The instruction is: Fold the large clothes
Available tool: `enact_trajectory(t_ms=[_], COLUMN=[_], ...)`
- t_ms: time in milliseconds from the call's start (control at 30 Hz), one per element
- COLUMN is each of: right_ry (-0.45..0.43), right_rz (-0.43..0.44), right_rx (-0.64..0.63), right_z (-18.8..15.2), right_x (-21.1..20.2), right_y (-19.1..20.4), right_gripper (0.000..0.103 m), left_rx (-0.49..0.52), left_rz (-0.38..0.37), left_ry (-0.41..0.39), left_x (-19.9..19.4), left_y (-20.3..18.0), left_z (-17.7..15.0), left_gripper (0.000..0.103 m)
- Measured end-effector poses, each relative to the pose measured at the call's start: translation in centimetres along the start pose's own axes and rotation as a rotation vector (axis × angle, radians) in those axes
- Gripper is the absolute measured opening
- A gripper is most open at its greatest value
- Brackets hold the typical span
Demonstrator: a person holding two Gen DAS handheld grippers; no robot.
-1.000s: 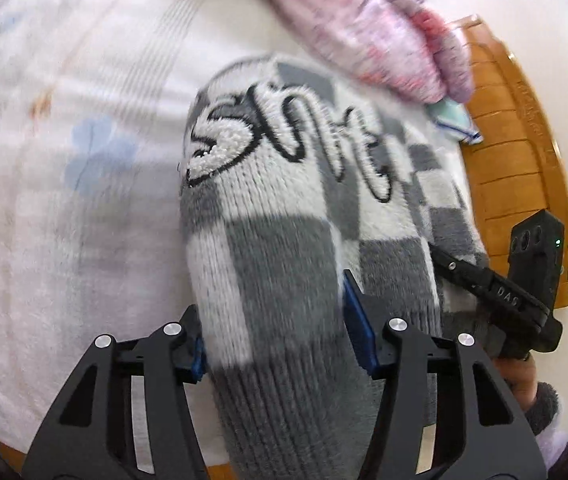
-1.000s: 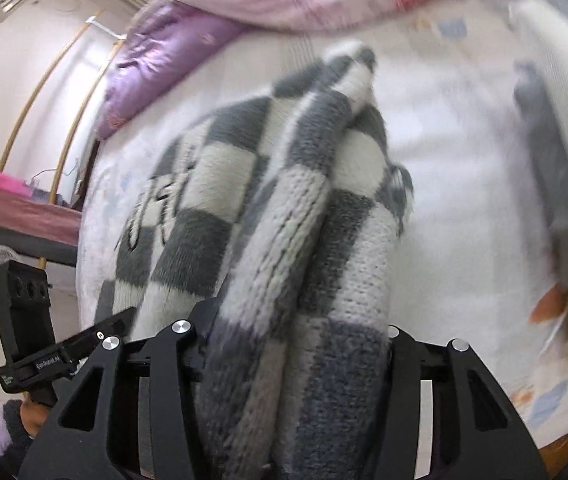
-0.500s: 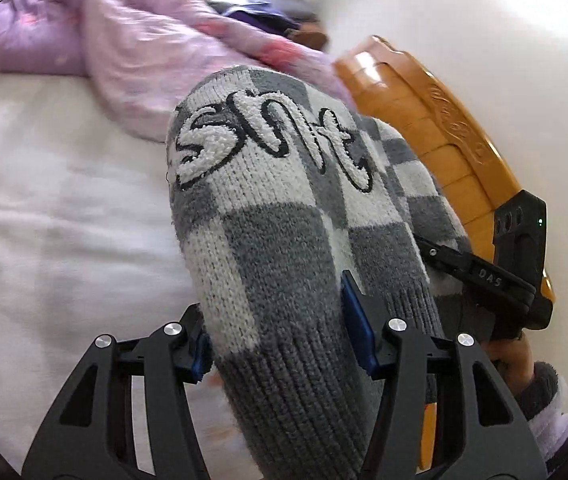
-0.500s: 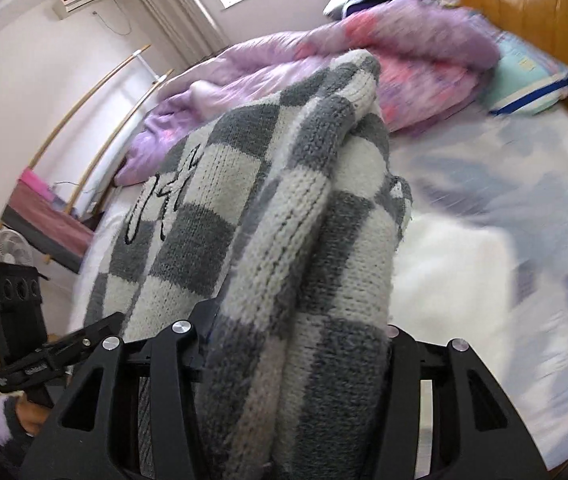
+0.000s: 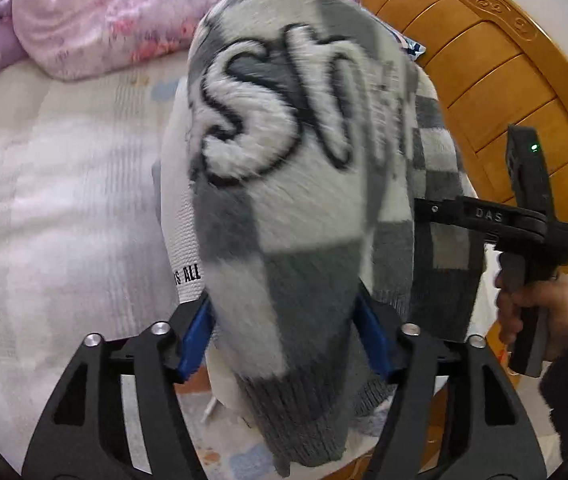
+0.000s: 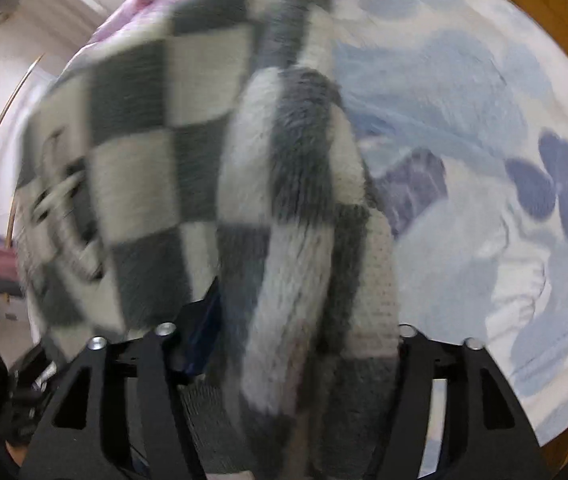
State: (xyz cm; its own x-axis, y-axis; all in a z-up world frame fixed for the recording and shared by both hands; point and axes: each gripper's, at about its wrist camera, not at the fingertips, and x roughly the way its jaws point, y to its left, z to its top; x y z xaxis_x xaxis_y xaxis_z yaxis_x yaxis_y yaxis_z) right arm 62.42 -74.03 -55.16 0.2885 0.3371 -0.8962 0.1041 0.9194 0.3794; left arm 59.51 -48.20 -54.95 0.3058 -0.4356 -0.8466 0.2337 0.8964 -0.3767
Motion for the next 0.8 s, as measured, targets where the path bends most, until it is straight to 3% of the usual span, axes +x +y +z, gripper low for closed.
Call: enact_trajectory(t_ms=[100, 267, 333, 367, 433, 567, 700, 800], right_ry=[-0.009, -0.018, -0.057, -0.086, -0.086, 0.03, 0.083, 0.104], right_rz=[-0.053, -0.308, -0.365, -0.362, -0.258, -0.114, -0.092, -0.087], right_rx=[-0.022, -0.098, -0.138, -0.162, -0.181, -0.161, -0.084, -0.067], right_z=[-0.3, -1.0, -1.9, -2.7, -4.1, -4.9, -4.7, -4.9], right_x=[-0.8, -4.2, -6.2, -7.2, -7.3, -2.0, 2.8, 2.2], right_y=[0.1, 1.9, 2.6, 3.8, 5.5, 5.4, 3.7, 2.8], right_gripper=[0.073, 0.074, 0.074, 0.074, 0.073, 0.067, 0.076, 0.074], left_rx=[0.019, -0.048, -0.059, -0.065, -0.089, -0.124, -0.142, -0.139], left_rz=[0.029, 0.048, 0.071, 0.075, 0.094, 0.133, 0.158, 0.178], left_ry=[-0.023, -0.06, -0.062, -0.061, -0.053, -0.033, -0.031, -0.036], left_x=[-0.8, -2.6, -3.6, -4.0, -4.5, -5.8, -6.8, -7.8], left_y=[-0.1, 0.6, 0.8, 0.9, 1.6, 2.7, 4.1, 4.5], left_z=[-0.2, 0.2, 0.0, 0.1, -0.1, -1.1, -1.5, -1.6], left_gripper=[0.074, 0.08, 0.081, 0.082, 0.082, 0.082, 0.082, 0.082])
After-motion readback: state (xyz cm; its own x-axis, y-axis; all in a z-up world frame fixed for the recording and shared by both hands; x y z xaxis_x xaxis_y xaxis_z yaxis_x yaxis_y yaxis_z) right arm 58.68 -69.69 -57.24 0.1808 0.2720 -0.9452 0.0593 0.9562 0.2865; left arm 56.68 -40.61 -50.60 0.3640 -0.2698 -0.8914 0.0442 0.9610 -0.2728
